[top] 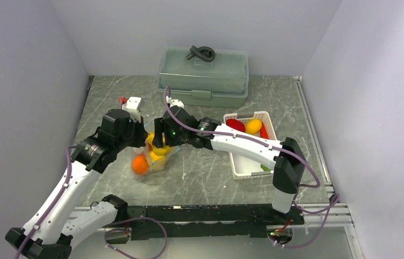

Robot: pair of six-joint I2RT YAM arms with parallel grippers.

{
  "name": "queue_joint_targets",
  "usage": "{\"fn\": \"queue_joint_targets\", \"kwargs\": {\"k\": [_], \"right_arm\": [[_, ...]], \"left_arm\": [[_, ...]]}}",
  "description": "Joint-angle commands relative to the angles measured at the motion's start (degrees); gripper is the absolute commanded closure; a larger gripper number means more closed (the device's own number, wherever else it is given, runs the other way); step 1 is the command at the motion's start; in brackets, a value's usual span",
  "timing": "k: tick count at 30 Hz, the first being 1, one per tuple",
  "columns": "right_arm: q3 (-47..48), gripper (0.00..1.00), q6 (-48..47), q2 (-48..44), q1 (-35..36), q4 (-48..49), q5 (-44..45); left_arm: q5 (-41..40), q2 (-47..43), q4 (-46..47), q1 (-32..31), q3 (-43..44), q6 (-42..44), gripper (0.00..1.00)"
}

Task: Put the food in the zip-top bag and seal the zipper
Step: Place the fake fruit in the zipper food storage bag.

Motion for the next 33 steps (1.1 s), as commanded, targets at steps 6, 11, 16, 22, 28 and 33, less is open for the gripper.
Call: {"fn": "queue_joint_targets", "kwargs": {"k": [6,11,16,22,28,33], "right_arm": [[1.1,0.2,-0.9,-5.0,0.4,2.2,2.3],[-0.5,0.16,-1.1,-6.7,0.4,2.9,2.1],[-1.9,0.12,-1.4,-8.8,0.4,2.6,2.5],[-4.7,0.12,-2.9,-13.4,0.3,0.5,6.1],[-7.8,0.12,-4.9,-20.0,0.2,-4.1,12.7],[-10.4,0.12,-4.5,-25.8,-0.9,-10.3,18.4]], "left_arm": [[-0.2,-0.6,2.0,0.1,-0.2,0.2,1.0],[-0.4,-0.5,2.0,0.0,-0.2,0.1,1.0],[-0.5,-0.4,1.9,0.0,-0.2,0.1,1.0],[-0.5,-0.2,1.9,0.1,-0.2,0.2,1.0],[-0.5,-0.1,1.9,0.0,-0.2,0.2,1.0],[-0.2,-0.4,2.0,0.0,-0.2,0.2,1.0]]}}
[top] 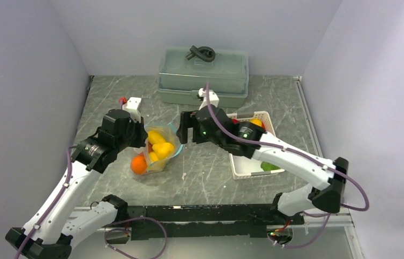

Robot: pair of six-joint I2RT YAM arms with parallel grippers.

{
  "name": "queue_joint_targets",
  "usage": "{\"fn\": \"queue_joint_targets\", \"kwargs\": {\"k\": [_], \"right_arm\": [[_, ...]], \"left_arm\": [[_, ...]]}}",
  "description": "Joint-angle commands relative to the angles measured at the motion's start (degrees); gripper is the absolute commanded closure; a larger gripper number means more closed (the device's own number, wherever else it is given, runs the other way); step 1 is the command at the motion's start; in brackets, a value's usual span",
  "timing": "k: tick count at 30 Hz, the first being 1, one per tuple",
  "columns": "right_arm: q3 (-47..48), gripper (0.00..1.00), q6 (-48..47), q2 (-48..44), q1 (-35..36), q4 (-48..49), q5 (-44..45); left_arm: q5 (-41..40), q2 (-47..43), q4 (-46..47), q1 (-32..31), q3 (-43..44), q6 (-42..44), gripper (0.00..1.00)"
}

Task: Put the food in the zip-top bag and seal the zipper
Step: Place the fake fruit in the zipper food storage bag, then pick up the fake vegetable from the bin.

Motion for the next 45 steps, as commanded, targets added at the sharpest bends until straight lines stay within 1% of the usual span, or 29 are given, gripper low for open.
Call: {"fn": "queue_joint_targets", "kwargs": {"k": [1,6,12,17,24,34,41,45], "right_arm": [[-2.6,0.12,-0.9,-6.3,-1.3,-6.6,8.0],[-6.3,0.12,-1.0,-11.1,-5.3,-12.2,9.8],[-11.9,0.13,-2.5,-15.6,-14.5,-17.5,9.7],[-15.5,0.15,-4.9,-16.5,-20.9,-20.0,14.1],[-19.7,0.22,-7.6,-13.4,-26.8,-18.3,14.5],[-21.1,0.31,-9.9,-4.6,-30.6,-15.6,17.5],[-21.8,0.33,-11.8,0.4,-34.1,-12.9,19.0],[-22.4,0.33,-13.0,2.3,-36.3,-10.9,17.6]], "left_arm": [[-0.2,-0.4,2.0,0.1,0.0,0.2,1.0],[-0.2,0.0,1.8,0.0,0.1,0.2,1.0],[0.0,-0.2,1.9,0.0,0.1,0.3,1.0],[0.1,-0.1,1.9,0.0,0.1,0.2,1.0],[0.1,-0.1,1.9,0.0,0.1,0.2,1.0],[0.0,0.1,1.8,0.0,0.1,0.2,1.0],[0.0,0.0,1.8,0.0,0.0,0.3,1.0],[0.0,-0.1,1.8,0.0,0.1,0.3,1.0]]}}
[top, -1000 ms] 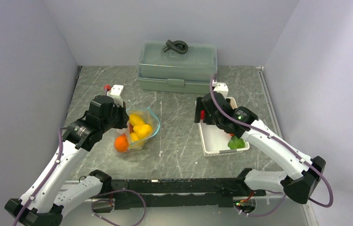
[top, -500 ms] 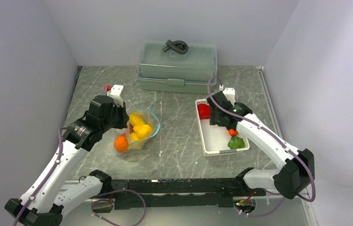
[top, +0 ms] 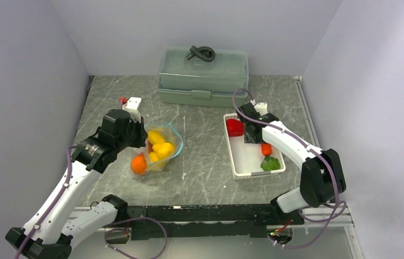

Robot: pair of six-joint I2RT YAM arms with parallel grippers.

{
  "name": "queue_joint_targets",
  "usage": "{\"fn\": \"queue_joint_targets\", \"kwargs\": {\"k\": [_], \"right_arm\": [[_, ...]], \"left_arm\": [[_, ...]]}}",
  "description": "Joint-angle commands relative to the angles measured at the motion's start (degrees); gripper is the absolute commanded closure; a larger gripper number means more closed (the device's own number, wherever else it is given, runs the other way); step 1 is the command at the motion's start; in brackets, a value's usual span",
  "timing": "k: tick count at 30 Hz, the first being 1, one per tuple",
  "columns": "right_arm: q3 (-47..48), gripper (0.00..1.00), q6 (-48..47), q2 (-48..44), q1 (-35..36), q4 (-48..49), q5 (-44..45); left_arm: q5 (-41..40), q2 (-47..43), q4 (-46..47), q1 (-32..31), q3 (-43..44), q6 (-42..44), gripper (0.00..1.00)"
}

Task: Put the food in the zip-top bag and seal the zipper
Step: Pick up the fake vegetable from the bin.

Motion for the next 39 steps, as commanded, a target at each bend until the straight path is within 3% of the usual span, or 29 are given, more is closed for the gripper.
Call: {"fn": "queue_joint_targets", "kwargs": {"k": [1,27,32,36,39], "right_arm": [[-0.6,0.33,-2.2,1.4,-2.4,4.0,0.7],[0.8,0.34,-5.1,16.3,-10.6,12.8,-4.4],[-0.1,0.5,-5.1,17.1,-10.7,13.6,-5.3],[-0.5,0.74,-4.6,16.6,-10.8,13.3,-5.2],[-0.4,0.87,-4.0,15.0,-10.8,12.0,-4.9]], "left_arm": [[0.1,-0.2,1.8,0.0,0.1,0.3,1.0],[-0.1,0.0,1.7,0.0,0.2,0.4,1.0],[-0.1,0.0,1.6,0.0,0.2,0.4,1.0],[-0.1,0.1,1.7,0.0,0.2,0.4,1.0],[-0.1,0.2,1.6,0.0,0.2,0.4,1.0]]}}
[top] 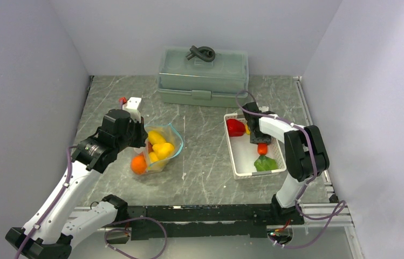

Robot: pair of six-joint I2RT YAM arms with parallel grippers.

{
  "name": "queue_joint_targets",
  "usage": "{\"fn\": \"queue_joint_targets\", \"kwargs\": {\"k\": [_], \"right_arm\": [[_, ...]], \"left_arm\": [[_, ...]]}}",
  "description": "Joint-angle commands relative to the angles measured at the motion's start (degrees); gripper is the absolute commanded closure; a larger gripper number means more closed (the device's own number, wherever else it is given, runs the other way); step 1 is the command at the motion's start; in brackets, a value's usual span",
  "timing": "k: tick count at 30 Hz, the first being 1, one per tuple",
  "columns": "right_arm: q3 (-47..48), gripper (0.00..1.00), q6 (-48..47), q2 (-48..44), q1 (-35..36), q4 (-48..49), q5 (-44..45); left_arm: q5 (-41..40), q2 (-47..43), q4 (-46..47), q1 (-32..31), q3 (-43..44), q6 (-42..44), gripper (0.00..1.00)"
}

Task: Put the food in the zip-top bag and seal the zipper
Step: Pick up the fake vegetable from the bin.

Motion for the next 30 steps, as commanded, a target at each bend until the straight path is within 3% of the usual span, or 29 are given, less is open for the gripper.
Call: {"fn": "queue_joint_targets", "kwargs": {"k": [1,8,16,30], "right_arm": [[-0.1,0.89,1.5,-2.2,-0.3,0.0,-0.4],[0.2,1.0,3.1,-9.6,-0.3,-3.1,1.2],[1.4,1.0,3.0,-18.9,-0.2,-5.6,0.0],[0.2,1.0,3.2,-38.5,5.2,4.3,-17.8]], "left_arm": [[-0.1,0.2,1.6,0.0,0.2,0.4,1.0],[0.1,0.2,1.7,0.0,0.1,0.4,1.0],[0.2,0.4,1.7,0.1,0.1,0.4,1.0],[0.1,0.4,1.7,0.0,0.1,0.3,1.0]]}}
